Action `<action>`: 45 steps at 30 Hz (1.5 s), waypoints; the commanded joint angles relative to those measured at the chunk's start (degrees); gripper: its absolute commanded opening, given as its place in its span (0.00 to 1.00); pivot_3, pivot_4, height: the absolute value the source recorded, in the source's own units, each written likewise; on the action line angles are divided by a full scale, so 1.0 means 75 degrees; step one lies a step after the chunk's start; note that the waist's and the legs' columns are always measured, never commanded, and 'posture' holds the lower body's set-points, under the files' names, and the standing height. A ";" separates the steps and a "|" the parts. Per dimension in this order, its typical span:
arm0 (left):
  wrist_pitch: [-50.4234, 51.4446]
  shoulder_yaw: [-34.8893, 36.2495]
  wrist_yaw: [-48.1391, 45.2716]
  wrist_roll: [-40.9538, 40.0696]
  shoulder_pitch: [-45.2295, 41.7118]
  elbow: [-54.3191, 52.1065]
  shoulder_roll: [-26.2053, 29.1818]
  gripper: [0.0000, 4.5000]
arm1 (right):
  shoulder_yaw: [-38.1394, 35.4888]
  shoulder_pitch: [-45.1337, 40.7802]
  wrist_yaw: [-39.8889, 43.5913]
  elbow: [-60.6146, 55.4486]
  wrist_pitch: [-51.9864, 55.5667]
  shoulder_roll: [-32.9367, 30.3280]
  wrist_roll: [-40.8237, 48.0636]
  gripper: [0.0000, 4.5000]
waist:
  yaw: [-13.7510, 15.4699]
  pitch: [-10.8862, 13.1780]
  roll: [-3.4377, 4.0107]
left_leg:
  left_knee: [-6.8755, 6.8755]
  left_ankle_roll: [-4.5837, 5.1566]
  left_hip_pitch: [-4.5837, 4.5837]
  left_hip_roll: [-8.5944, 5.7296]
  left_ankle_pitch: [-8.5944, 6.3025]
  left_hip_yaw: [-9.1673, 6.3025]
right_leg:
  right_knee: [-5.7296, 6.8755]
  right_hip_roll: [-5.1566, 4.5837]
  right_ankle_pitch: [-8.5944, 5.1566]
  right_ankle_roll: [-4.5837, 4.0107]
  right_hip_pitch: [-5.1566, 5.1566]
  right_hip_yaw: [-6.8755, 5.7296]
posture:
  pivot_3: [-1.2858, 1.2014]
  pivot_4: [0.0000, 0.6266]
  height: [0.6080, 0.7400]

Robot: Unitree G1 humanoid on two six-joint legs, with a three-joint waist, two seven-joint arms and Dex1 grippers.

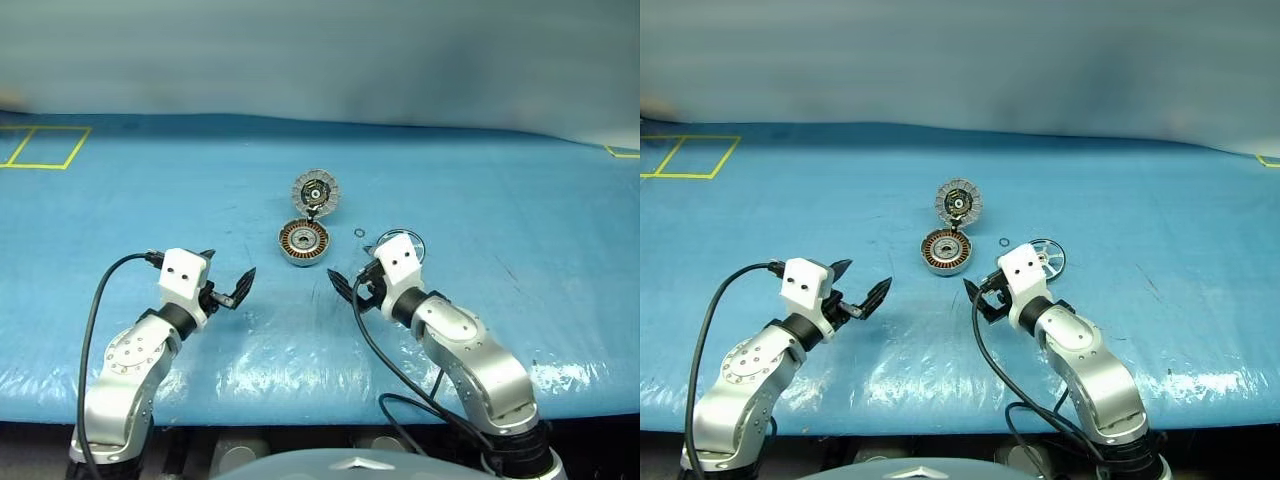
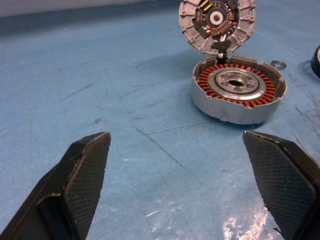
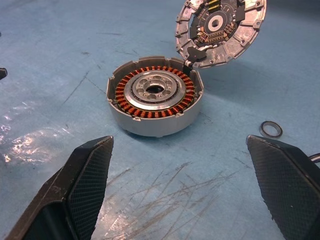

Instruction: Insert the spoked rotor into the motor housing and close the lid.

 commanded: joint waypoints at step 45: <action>-0.0085 0.0169 0.0377 -0.0260 0.0385 -0.0513 -0.0115 1.00 | 0.0436 -0.1470 0.0590 0.0119 0.0825 -0.0680 0.0274 0.99 | -0.0018 0.0000 0.0000 | 0.0020 0.0001 -0.0003 -0.0001 -0.0001 0.0002 | 0.0002 0.0000 -0.0004 -0.0009 0.0003 0.0002 | 0.52 0.24 1.00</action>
